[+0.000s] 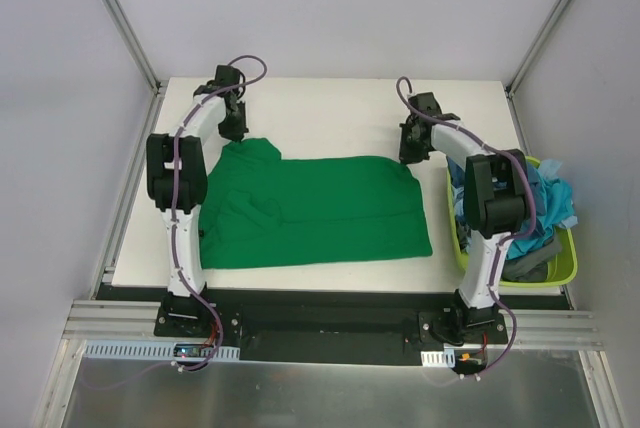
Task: Fold and stack the t-shirts
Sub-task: Grap the side of the flattened tshirt furthest away from the robot with both arms, then fold the other side of the tshirt into a rectangle
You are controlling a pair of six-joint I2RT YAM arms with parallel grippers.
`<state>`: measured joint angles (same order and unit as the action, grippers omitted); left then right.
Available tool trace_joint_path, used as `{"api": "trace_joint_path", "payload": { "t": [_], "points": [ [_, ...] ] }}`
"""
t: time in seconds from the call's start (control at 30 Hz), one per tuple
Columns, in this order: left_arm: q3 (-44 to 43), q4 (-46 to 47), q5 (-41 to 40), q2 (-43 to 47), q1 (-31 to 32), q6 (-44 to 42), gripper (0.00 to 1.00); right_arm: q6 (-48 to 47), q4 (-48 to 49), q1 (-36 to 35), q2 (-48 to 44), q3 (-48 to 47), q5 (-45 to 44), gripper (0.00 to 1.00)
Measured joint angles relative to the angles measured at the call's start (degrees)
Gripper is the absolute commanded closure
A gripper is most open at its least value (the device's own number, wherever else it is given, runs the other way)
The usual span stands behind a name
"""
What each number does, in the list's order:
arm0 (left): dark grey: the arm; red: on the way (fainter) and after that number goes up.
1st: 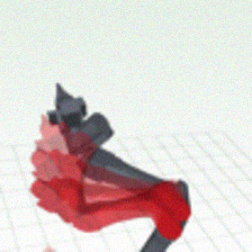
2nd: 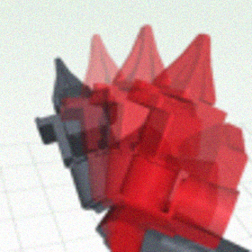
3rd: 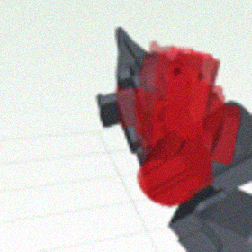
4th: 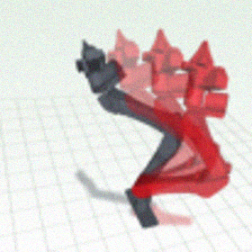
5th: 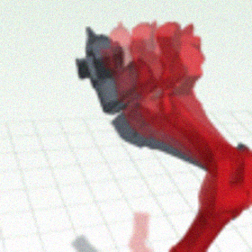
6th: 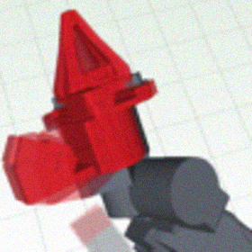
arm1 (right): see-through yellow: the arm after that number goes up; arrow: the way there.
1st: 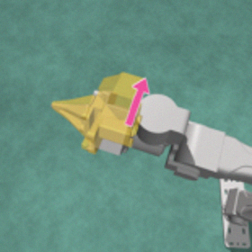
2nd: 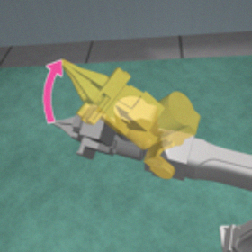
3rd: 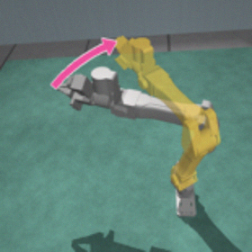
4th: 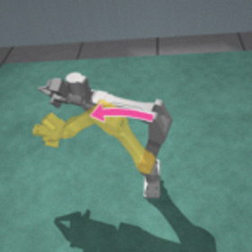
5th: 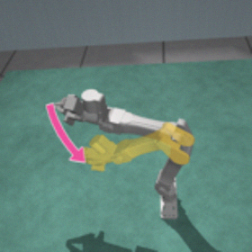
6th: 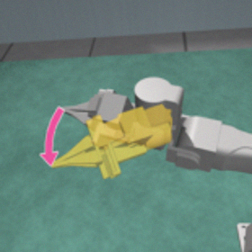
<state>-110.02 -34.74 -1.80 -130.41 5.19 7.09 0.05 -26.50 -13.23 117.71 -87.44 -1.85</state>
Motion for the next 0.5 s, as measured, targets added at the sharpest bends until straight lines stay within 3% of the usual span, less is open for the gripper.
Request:
{"api": "trace_joint_path", "payload": {
  "t": [0.13, 0.5],
  "points": [
    [9.99, 2.01, -0.28, 9.66, 1.62, 1.66, 1.0, -1.16, 3.15, 0.0, -5.99, 5.77, 4.59, 0.99],
    [49.09, 13.42, 1.2, 45.66, 3.23, 8.74, 1.0, -2.36, 9.51, -1.03, -20.26, 21.46, 11.74, 0.99]
  ]
}}
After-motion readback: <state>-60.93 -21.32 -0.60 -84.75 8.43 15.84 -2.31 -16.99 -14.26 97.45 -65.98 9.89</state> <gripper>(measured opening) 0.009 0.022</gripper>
